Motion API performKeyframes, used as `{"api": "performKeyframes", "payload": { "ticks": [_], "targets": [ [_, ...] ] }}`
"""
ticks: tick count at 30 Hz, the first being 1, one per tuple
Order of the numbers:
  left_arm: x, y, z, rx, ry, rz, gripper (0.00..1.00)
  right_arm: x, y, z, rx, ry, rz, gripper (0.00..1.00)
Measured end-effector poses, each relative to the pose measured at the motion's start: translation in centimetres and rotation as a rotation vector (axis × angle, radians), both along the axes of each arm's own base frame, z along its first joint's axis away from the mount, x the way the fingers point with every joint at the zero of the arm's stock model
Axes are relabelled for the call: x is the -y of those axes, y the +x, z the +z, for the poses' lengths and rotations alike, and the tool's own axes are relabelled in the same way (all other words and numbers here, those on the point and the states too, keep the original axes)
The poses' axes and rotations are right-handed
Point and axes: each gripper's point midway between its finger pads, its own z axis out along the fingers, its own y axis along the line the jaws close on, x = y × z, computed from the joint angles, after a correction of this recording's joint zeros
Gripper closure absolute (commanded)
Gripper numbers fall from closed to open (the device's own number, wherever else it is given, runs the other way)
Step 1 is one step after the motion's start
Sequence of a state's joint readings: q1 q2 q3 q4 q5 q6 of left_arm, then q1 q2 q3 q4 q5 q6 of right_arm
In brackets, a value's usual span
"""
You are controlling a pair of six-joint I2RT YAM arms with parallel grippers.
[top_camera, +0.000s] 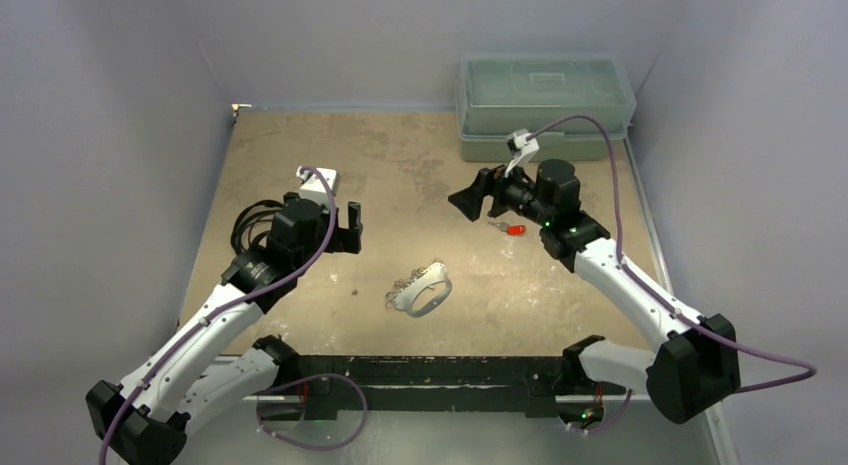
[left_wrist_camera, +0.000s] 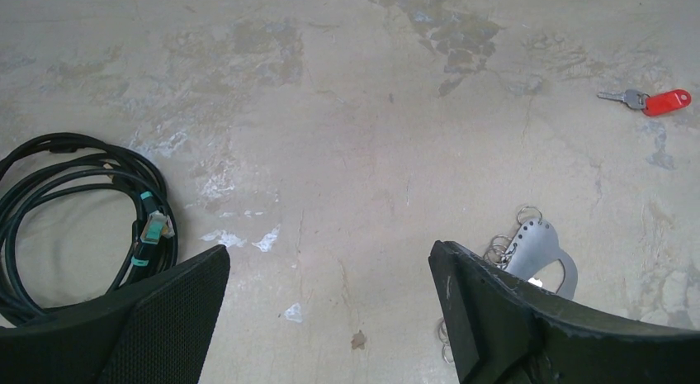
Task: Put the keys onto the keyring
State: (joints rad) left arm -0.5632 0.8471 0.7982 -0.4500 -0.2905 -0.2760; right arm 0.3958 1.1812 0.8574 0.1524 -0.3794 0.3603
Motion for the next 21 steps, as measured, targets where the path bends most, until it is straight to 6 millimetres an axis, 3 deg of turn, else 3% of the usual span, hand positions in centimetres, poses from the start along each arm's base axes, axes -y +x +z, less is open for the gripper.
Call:
{"api": "performKeyframes", "payload": {
  "ticks": [6,13,17,21],
  "targets": [
    [0.0,0.0,0.0,0.000,0.000,0.000,0.08,-3.1,-4.2,-3.4,-0.092,-0.080,0.128,0.37],
    [0.0,0.0,0.0,-0.001,0.000,0.001,0.09,-6.6,-7.3,-10.8,-0.267,-0.201,0.233,0.61],
    [-0.1,0.0,0.0,0.000,0.000,0.002,0.09,-8.2,-8.7,-14.7,-0.349,-0.262,0.280,0.64],
    [-0.1,0.1,0.0,0.000,0.000,0.004,0.09,-9.0,-8.7,-16.9,-0.398,-0.297,0.290,0.67]
  ]
}}
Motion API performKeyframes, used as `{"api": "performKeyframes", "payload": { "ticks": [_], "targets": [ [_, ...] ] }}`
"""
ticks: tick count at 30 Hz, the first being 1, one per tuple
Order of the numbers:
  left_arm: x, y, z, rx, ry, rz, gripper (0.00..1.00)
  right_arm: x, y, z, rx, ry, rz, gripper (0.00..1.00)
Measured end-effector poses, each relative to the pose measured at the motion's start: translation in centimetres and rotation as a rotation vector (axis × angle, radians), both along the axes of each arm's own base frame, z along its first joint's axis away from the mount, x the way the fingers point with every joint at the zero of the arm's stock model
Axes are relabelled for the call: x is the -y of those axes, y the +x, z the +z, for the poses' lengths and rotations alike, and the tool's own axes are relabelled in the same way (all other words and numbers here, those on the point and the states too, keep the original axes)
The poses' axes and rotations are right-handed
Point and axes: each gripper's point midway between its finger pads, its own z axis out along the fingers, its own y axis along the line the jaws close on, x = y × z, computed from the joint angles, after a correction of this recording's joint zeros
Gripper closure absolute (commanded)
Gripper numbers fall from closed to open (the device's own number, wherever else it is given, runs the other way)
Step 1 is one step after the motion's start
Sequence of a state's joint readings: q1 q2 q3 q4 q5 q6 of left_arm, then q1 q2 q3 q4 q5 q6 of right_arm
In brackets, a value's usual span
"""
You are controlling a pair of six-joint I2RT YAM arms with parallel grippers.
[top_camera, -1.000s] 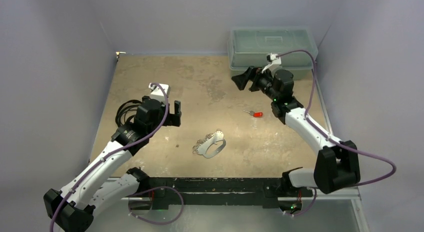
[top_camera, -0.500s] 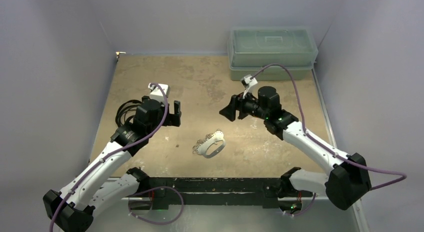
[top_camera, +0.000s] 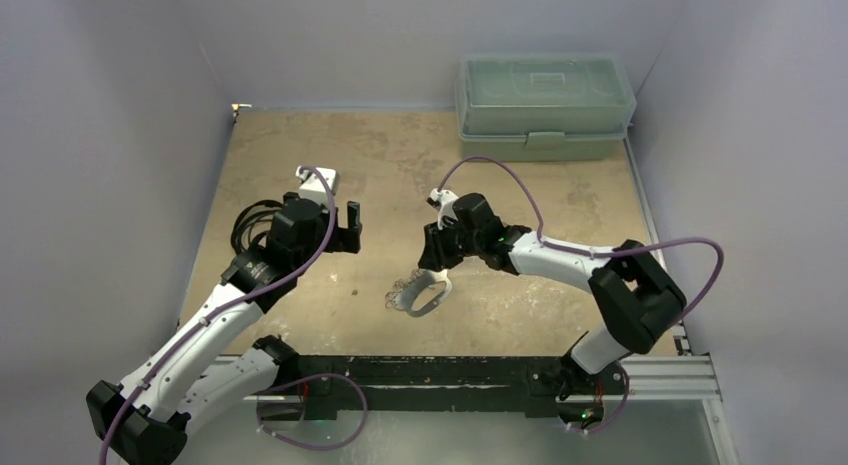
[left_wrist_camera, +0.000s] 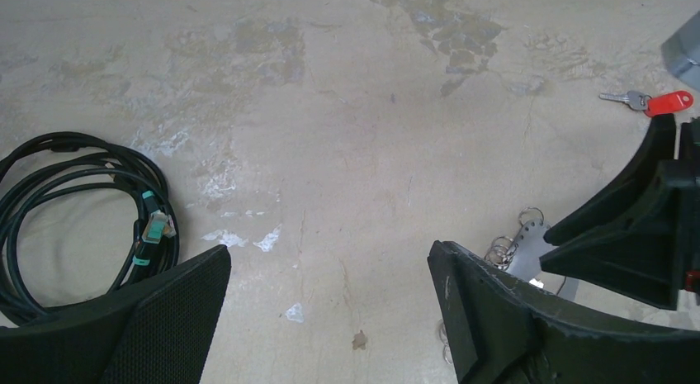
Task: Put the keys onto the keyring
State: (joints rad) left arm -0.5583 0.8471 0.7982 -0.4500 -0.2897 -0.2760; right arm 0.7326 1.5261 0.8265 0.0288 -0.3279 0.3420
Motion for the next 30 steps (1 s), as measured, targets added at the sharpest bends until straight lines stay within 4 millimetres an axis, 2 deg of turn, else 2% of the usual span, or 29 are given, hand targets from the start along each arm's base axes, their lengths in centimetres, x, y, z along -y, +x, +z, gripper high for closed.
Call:
{"api": "performKeyframes", "payload": {
  "ticks": [9,17,30],
  "targets": [
    [0.1,0.0,0.0,-0.001,-0.001,-0.003,0.09,-1.7,1.3,-2.2,-0.024,-0.022,0.004,0.71],
    [0.1,0.0,0.0,-0.001,-0.003,-0.006,0.10,-1.9,1.5,-3.8,-0.047,-0.049,0.002,0.70],
    [0.1,-0.1,0.1,0.001,-0.005,-0.006,0.10,-2.1,1.3,-4.6,-0.055,-0.066,0.004,0.73]
  ]
}}
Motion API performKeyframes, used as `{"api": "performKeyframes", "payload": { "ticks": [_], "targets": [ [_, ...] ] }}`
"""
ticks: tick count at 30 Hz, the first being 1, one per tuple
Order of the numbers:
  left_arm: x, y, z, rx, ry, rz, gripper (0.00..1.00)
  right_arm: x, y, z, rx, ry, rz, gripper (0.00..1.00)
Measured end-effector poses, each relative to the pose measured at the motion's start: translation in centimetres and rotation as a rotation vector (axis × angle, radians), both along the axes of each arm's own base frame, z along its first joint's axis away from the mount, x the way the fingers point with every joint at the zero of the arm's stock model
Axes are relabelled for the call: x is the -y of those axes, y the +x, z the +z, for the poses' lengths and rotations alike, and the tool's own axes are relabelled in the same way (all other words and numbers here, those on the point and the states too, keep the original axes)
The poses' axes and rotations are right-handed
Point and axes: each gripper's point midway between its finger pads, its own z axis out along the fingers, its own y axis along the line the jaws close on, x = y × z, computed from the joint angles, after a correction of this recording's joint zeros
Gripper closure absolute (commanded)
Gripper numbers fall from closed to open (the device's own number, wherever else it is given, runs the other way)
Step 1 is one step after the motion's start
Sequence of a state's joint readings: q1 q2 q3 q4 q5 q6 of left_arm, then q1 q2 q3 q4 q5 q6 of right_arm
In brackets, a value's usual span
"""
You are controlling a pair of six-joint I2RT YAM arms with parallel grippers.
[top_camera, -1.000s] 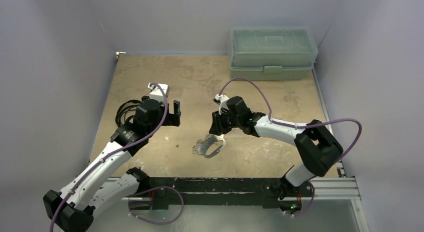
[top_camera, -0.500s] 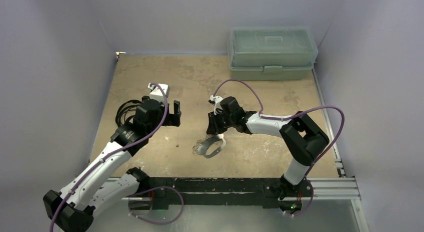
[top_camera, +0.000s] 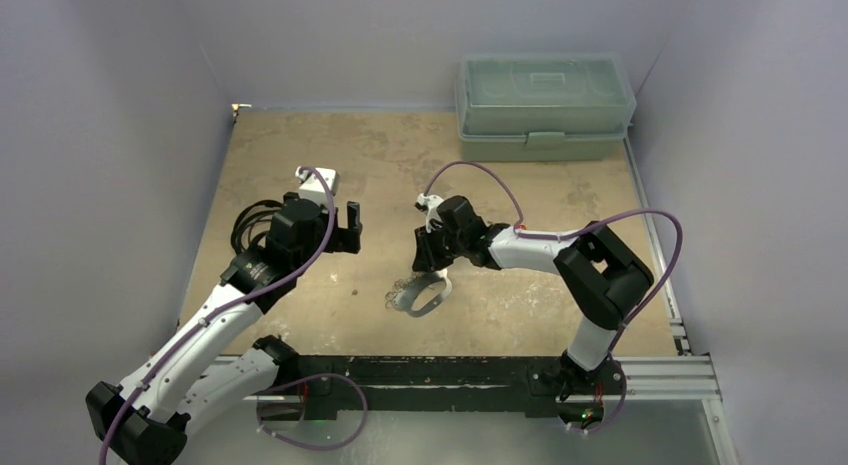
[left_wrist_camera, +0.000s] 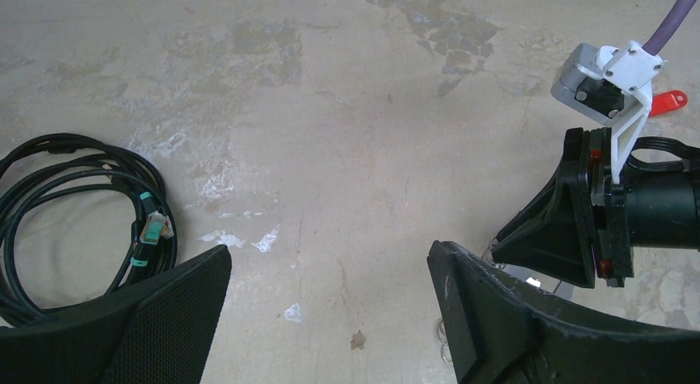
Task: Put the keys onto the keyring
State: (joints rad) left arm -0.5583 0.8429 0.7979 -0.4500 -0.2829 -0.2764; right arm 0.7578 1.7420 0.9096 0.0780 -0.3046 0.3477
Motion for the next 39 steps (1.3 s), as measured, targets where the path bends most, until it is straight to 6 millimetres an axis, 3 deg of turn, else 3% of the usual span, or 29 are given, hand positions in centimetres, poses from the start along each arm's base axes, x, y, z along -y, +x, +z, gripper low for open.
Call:
{"api": "performKeyframes", "payload": {
  "ticks": [15,21,25,33,36,39],
  "targets": [
    [0.0,0.0,0.1,0.002,-0.001,0.000,0.10,-0.2,-0.6,-0.9,-0.020,-0.017,0.011,0.75],
    [0.0,0.0,0.1,0.004,-0.002,0.000,0.10,-0.4,-0.7,-0.8,-0.019,-0.014,0.015,0.87],
    [0.0,0.0,0.1,0.004,-0.002,0.000,0.10,-0.5,-0.8,-0.8,-0.018,-0.014,0.019,1.00],
    [0.0,-0.1,0.2,0.006,-0.004,-0.001,0.10,-0.6,-0.7,-0.7,-0.015,-0.012,0.021,1.00],
    [0.0,-0.2,0.4,0.012,-0.011,-0.006,0.10,-0.6,-0.7,-0.2,0.000,-0.004,0.030,1.00],
    [0.1,-0.3,0.8,0.024,-0.023,-0.014,0.10,-0.6,-0.9,1.5,0.047,0.028,0.049,1.00]
  ]
}}
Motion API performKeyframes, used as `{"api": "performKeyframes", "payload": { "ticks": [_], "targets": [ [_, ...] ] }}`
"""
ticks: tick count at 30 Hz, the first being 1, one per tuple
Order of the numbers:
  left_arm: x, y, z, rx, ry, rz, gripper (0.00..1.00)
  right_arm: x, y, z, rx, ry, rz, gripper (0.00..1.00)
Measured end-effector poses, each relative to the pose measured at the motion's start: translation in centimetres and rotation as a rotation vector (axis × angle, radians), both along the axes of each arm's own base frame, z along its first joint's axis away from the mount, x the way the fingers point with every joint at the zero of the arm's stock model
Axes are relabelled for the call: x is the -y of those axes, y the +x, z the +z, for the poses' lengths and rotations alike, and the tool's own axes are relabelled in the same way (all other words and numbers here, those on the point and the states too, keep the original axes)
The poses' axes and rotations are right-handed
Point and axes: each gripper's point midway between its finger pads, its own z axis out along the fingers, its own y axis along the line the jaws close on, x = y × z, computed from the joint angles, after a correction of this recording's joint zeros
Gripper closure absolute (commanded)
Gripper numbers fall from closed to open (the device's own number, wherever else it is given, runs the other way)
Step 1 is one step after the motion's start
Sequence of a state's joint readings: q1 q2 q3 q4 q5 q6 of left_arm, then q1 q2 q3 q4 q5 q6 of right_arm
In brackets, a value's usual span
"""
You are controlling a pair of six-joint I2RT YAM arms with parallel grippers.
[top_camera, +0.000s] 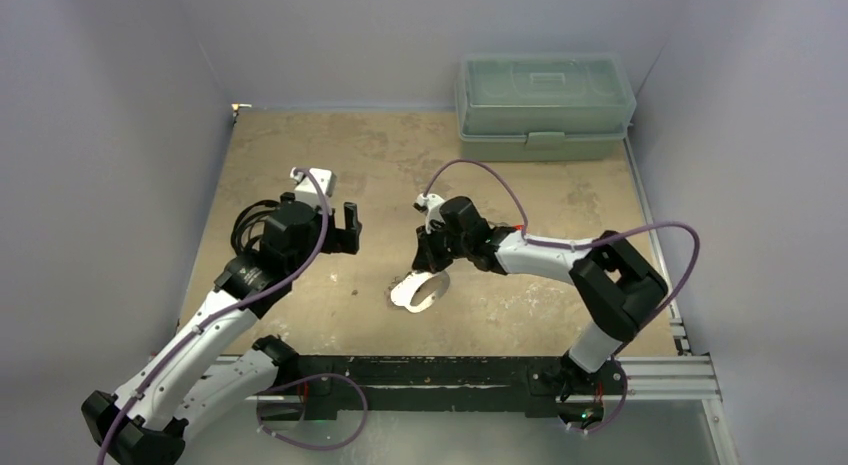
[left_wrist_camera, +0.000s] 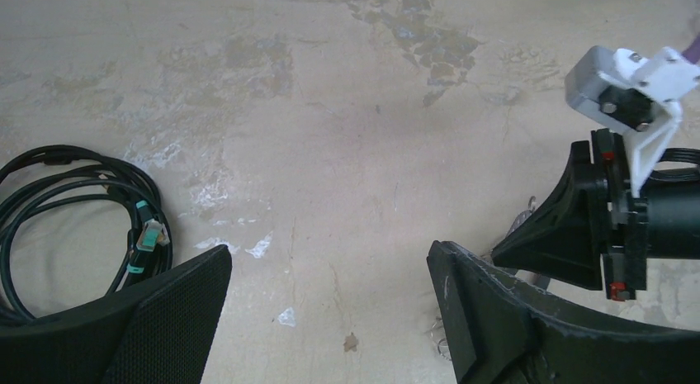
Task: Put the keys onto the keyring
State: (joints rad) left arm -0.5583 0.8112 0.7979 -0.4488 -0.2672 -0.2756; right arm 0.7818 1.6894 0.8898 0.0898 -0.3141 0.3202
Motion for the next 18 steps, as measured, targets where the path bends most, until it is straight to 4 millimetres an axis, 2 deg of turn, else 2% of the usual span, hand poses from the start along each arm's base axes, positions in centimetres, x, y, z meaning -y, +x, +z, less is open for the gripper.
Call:
{"api": "performKeyframes", "payload": {
  "ticks": [10,14,18],
  "targets": [
    [1.4,-1.2,3.0,0.102,-0.104,-0.100,0.14,-0.4,-2.1,9.1,0.255,0.205,0.131,1.00],
    [2.7,-2.5,5.3,0.185,-0.189,-0.202,0.17,-0.3,-3.9,12.2,0.366,0.290,0.198,1.00],
    [4.9,-4.4,7.8,0.266,-0.278,-0.362,0.21,0.3,-6.3,16.2,0.505,0.420,0.262,1.00]
  ]
}}
